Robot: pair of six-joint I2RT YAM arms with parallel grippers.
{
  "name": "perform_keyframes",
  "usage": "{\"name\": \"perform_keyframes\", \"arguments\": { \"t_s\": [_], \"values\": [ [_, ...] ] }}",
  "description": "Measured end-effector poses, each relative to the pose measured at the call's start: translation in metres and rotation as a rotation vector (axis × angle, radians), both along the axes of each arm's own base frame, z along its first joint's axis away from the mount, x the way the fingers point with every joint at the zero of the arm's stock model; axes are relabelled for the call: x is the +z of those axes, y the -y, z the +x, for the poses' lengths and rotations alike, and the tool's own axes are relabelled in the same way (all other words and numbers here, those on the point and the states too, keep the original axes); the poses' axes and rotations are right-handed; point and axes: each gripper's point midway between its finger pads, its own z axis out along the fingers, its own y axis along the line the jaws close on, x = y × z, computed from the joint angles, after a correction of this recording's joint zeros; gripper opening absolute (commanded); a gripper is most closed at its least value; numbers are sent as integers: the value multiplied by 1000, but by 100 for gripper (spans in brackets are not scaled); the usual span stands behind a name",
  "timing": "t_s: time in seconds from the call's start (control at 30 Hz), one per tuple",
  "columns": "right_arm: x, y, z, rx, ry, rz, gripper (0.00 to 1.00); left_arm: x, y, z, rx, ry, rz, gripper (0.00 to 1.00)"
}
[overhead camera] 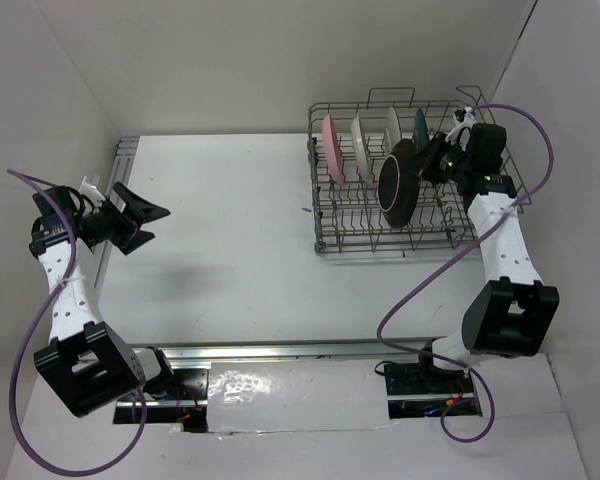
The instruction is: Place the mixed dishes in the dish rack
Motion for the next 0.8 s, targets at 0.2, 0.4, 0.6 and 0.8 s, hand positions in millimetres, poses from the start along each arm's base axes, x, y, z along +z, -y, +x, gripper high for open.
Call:
{"name": "perform_keyframes", "arguments": {
  "t_s": [0.2, 0.4, 0.6, 0.8],
  "values": [
    [-1, 0, 1, 1, 7, 2, 0, 0, 0, 0, 0, -1, -1, 99],
    [-1, 0, 1, 1, 7, 3, 0, 0, 0, 0, 0, -1, -1, 99],
    [-1, -3, 3, -4, 1, -19, 0, 0, 0, 0, 0, -1, -1, 99],
    [0, -5, 4, -10, -7, -40, 0, 0, 0, 0, 0, -1, -1, 99]
  ]
}}
